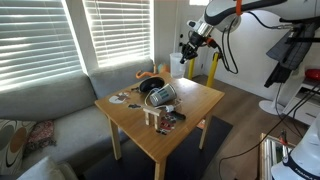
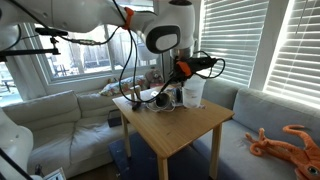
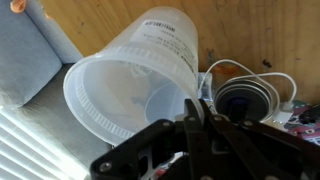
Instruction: Lay down the silver cup, then move the transparent cup
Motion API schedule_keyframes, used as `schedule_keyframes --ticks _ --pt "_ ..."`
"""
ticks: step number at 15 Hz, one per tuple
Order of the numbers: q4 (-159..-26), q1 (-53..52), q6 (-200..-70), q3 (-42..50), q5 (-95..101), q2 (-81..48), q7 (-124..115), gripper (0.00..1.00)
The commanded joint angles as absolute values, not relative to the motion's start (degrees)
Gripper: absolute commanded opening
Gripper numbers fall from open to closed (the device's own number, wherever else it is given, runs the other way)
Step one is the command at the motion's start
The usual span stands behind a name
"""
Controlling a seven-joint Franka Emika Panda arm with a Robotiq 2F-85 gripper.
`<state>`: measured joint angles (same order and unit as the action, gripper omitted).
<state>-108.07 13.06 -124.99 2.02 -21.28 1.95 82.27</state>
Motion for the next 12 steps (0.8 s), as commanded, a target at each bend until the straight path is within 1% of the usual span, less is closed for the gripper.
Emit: schedule_keyframes --ticks 1,5,12 --pt "-119.3 10.0 -128.7 4.3 -18.1 11.0 77.6 0.01" --pt "-125.7 8.7 -131.0 6.1 -15.9 15.1 71.4 0.01" --pt "-128.4 6.6 -134.2 8.5 -16.0 13.8 69.0 0.01"
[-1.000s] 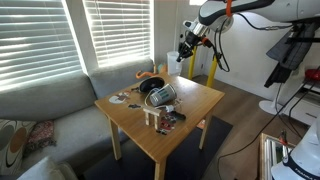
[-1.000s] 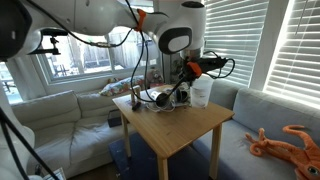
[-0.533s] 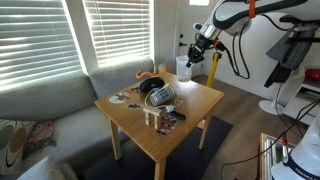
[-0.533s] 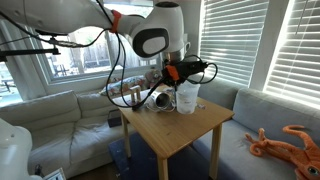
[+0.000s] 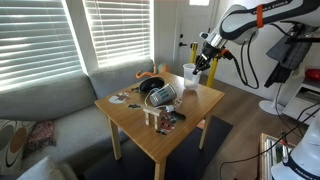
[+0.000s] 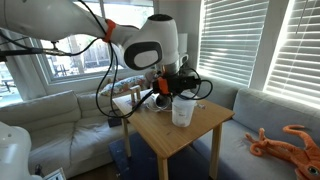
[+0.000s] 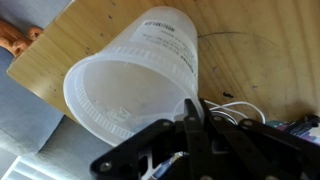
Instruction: Lay down the silver cup, then move the transparent cup
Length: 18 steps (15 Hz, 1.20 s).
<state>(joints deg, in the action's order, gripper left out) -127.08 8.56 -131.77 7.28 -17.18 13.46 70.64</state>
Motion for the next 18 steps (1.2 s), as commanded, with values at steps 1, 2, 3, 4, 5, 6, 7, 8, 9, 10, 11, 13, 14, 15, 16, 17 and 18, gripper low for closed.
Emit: schedule_keyframes --ticks 1,2,3,4,5,6,7,8,9,10,11,13,14,15,16,17,18 --pt "-128.5 6.4 -135.1 8.6 -15.6 13.7 69.0 0.21" --pt "-128.4 6.1 -135.2 8.6 -15.4 13.8 69.0 0.3" --pt "-128.1 5.9 -135.5 8.4 -14.8 14.2 69.1 0.37" --pt "-127.9 5.7 -135.7 8.3 -14.2 14.6 69.2 0.43" --pt "-127.3 5.6 -135.9 8.0 -12.3 15.4 69.0 0.51" --pt "-126.7 5.4 -136.5 7.6 -10.8 16.2 68.0 0.57" --pt "-126.0 5.2 -136.3 7.0 -9.2 16.9 66.0 0.64" --pt "-124.8 4.0 -133.5 7.2 -10.4 17.9 66.2 0.71" --pt "-123.5 3.5 -130.9 6.8 -9.8 18.4 64.3 0.78" --pt "-122.2 3.0 -129.1 6.3 -9.0 18.6 62.5 0.86" --pt "-120.8 3.5 -129.3 4.8 -6.0 18.6 57.6 0.92" --pt "-117.9 3.8 -127.1 3.0 -1.2 18.8 50.0 1.0" --pt "-116.6 3.3 -126.0 2.7 -0.2 18.6 47.1 1.0" --pt "-115.6 2.3 -124.6 2.7 -0.6 18.2 45.4 1.0" --pt "-115.0 1.3 -123.2 3.1 -1.7 17.6 45.3 1.0" --pt "-117.0 1.0 -126.1 4.3 -1.8 18.6 47.7 1.0" --pt "-116.4 0.5 -125.0 4.1 -1.9 18.5 46.7 1.0"
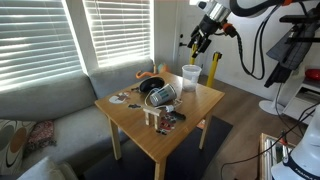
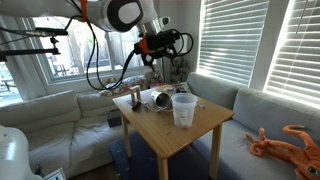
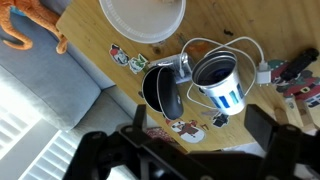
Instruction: Lay down the silver cup, then move the transparent cup
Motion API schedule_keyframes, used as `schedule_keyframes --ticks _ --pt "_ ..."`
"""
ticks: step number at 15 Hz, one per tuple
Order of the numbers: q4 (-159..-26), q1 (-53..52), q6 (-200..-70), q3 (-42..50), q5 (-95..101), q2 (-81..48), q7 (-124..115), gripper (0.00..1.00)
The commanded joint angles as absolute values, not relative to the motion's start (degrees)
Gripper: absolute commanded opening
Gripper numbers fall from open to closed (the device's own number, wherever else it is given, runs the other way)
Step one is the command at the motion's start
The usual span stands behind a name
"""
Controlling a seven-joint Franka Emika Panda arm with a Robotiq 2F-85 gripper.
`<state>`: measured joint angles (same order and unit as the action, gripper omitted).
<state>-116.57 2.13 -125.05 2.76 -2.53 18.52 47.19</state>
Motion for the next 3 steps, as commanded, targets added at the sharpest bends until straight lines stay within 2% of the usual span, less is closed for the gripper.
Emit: schedule_keyframes --ticks 1,3 --pt "-116.3 0.3 -124.7 4.1 -1.9 18.4 46.3 1.0" --pt "-116.3 0.2 -124.6 4.1 -1.9 18.2 46.1 1.0"
